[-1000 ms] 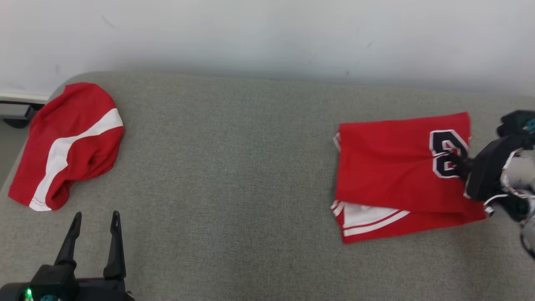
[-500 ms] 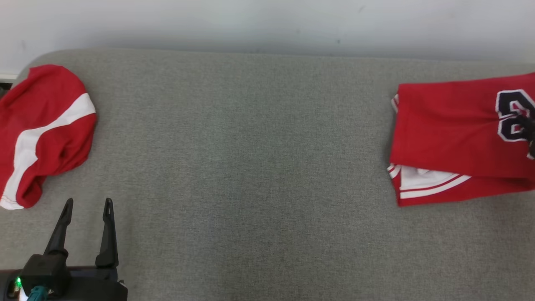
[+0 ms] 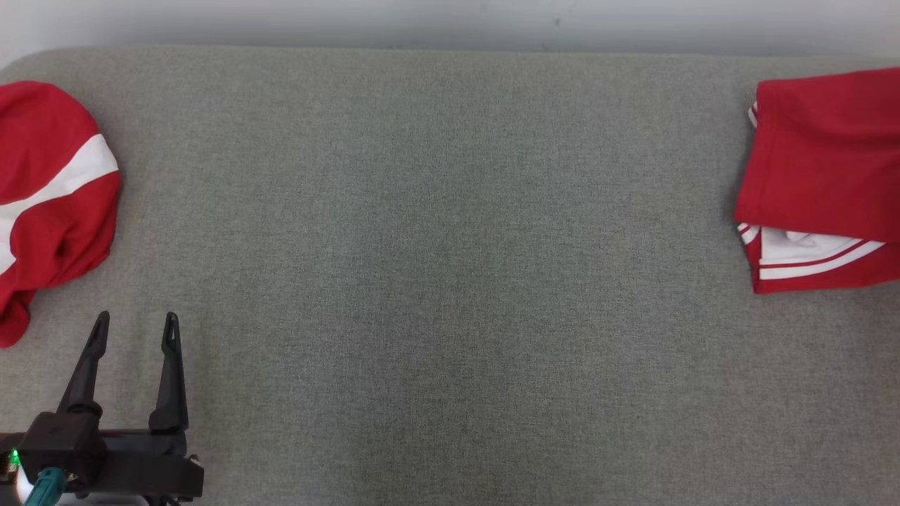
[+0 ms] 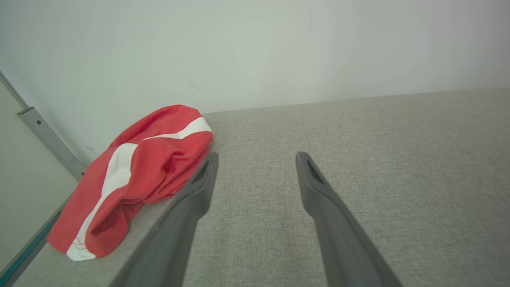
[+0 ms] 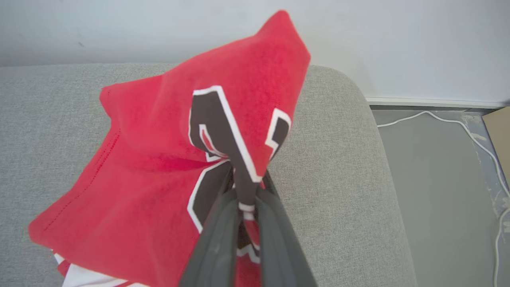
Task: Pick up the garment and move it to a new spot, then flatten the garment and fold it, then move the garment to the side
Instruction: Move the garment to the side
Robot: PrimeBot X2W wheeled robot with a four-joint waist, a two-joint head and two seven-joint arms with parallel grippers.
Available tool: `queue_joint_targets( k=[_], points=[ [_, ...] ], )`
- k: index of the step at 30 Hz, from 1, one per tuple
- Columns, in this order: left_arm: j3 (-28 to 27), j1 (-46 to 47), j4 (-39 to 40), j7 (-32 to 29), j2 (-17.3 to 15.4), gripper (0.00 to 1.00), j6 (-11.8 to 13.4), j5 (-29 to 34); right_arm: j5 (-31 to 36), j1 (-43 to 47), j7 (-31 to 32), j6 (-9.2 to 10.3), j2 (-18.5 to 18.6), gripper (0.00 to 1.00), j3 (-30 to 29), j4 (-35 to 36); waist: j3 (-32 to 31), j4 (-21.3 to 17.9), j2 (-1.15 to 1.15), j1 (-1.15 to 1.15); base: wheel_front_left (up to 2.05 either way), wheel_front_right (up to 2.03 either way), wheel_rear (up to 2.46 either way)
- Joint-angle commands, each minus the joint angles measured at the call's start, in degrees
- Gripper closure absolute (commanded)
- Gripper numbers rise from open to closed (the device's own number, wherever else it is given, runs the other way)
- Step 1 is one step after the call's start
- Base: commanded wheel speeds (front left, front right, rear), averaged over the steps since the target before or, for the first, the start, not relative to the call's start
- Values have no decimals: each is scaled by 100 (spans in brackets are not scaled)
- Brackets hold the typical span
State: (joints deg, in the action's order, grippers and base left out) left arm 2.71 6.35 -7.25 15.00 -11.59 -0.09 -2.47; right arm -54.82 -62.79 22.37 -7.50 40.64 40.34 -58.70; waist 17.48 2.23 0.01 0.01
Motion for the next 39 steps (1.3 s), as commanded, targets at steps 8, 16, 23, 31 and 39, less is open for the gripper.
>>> queue_joint_targets(
  k=[8, 16, 23, 31, 39],
  points=[
    [36, 116, -6, 26, -1, 0, 1, 6, 285, -318, -212, 3, 128, 100, 163, -150, 108, 61, -1, -1, 0, 0, 0],
    [37, 113, -37, 26, 24, 0, 23, -35, 386, -398, -300, 3, 109, 100, 279, -364, 125, 159, -1, -1, 0, 0, 0],
    [30, 136, -41, 26, 22, 0, 28, -55, 629, -539, -522, 3, 93, 0, 435, -632, 163, 201, -1, -1, 0, 0, 0],
    [24, 121, -39, 26, 40, 0, 51, -53, 631, -573, -811, 3, 2, 0, 507, -610, 152, 199, -1, -1, 0, 0, 0],
    [-7, 38, -4, 26, 62, 0, 81, -75, 380, -339, -1698, 3, -264, 0, 506, -32, -99, 137, -1, -1, 0, 0, 0]
  ],
)
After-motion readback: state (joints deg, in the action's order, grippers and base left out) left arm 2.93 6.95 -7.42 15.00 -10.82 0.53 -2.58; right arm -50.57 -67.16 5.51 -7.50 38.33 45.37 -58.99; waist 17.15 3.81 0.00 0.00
